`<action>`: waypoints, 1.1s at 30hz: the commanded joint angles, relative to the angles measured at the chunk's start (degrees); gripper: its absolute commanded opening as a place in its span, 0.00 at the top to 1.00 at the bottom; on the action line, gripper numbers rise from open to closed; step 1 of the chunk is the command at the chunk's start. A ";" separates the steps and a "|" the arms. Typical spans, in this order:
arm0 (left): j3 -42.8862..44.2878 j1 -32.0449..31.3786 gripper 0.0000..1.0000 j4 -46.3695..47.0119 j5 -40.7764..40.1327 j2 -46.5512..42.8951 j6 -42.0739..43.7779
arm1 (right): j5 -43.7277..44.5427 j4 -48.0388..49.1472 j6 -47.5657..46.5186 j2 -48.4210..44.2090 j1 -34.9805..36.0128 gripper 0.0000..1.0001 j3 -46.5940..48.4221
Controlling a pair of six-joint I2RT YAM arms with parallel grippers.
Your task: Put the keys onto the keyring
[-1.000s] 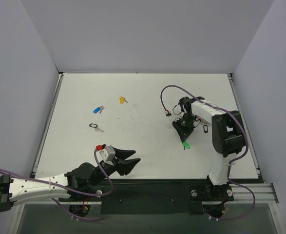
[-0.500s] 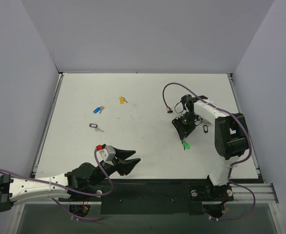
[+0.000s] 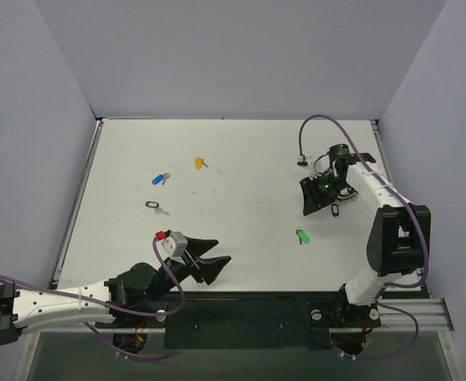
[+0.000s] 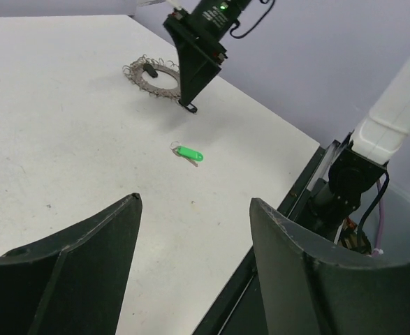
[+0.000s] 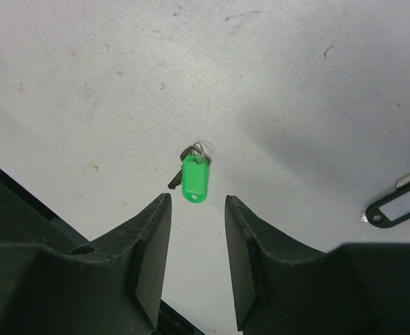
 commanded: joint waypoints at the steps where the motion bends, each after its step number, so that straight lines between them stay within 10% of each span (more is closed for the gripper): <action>1: 6.94 0.46 0.22 -7.22 -6.65 1.04 -4.38 | -9.56 -2.51 -2.45 -7.31 -4.98 0.67 -2.13; 6: 16.33 13.32 0.15 -22.70 -2.20 3.77 -13.15 | -11.07 0.12 -1.67 -13.90 -11.48 0.66 -4.24; 13: 27.31 47.18 0.14 -38.51 33.74 10.61 -15.22 | -6.60 0.92 1.67 -15.76 -19.22 0.61 -1.34; 18: 35.33 50.12 0.14 -51.44 35.01 16.33 -5.19 | -0.70 2.06 8.24 -13.05 -21.69 0.60 4.02; 33: 30.60 50.56 0.14 -50.14 26.65 13.18 4.05 | 14.32 -1.01 22.42 6.73 -21.78 0.61 21.51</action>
